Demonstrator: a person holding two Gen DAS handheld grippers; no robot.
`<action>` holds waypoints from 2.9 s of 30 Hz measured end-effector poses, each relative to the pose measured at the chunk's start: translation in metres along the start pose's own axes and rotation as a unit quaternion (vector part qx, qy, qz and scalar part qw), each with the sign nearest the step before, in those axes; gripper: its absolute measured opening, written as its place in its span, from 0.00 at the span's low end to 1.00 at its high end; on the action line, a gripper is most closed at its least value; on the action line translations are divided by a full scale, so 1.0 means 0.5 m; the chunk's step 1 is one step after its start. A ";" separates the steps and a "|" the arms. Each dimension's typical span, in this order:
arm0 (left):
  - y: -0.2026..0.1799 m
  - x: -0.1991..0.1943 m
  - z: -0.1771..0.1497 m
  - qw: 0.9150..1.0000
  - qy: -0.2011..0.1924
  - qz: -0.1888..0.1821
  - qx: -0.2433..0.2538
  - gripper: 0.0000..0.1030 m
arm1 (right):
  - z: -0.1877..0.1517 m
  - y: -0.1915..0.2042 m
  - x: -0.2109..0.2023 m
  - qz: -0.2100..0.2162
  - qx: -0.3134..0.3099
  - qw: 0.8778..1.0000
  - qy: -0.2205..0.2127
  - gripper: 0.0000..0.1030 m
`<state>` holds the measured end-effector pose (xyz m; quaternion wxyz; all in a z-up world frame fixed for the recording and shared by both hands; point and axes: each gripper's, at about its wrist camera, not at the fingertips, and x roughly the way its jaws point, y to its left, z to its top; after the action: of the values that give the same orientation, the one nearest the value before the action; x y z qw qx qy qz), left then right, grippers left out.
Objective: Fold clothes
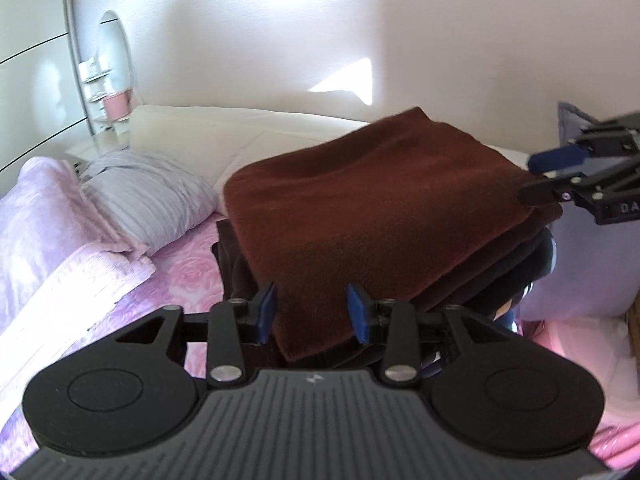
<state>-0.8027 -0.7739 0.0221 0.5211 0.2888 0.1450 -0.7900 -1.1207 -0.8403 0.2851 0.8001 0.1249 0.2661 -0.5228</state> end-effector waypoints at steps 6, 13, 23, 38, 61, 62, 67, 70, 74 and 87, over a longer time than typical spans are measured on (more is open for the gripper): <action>-0.005 -0.050 0.003 0.999 0.000 0.040 -0.036 0.68 | -0.030 0.012 -0.038 -0.010 0.075 0.997 -0.014 0.82; -0.015 -0.088 -0.007 0.999 0.006 0.045 -0.028 0.82 | -0.044 0.072 -0.057 -0.019 0.103 0.994 0.013 0.82; -0.006 -0.124 -0.048 0.999 0.015 0.030 -0.033 0.92 | -0.045 0.149 -0.094 -0.033 0.127 0.991 0.023 0.82; -0.002 -0.183 -0.117 0.997 0.017 0.007 -0.072 0.98 | -0.058 0.213 -0.128 -0.055 0.162 0.984 0.049 0.82; -0.056 -0.261 -0.223 0.992 0.052 0.022 -0.117 0.98 | -0.143 0.297 -0.198 -0.076 0.196 0.972 0.104 0.82; -0.059 -0.260 -0.220 0.991 0.054 0.030 -0.120 0.98 | -0.142 0.294 -0.194 -0.073 0.192 0.973 0.105 0.82; -0.081 -0.256 -0.219 0.988 0.063 0.050 -0.132 0.98 | -0.144 0.282 -0.186 -0.059 0.173 0.977 0.111 0.82; -0.094 -0.254 -0.225 0.986 0.073 0.055 -0.139 0.98 | -0.156 0.273 -0.182 -0.055 0.170 0.977 0.120 0.82; -0.111 -0.254 -0.230 0.986 0.076 0.058 -0.137 0.98 | -0.165 0.264 -0.182 -0.056 0.173 0.975 0.126 0.82; -0.136 -0.233 -0.229 0.985 0.085 0.053 -0.142 0.98 | -0.170 0.256 -0.180 -0.059 0.175 0.974 0.134 0.82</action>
<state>-0.7954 -0.5988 -0.0026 0.5839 0.2851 0.2842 -0.7049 -1.0583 -0.6764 0.2548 0.6908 0.3160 0.2819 -0.5860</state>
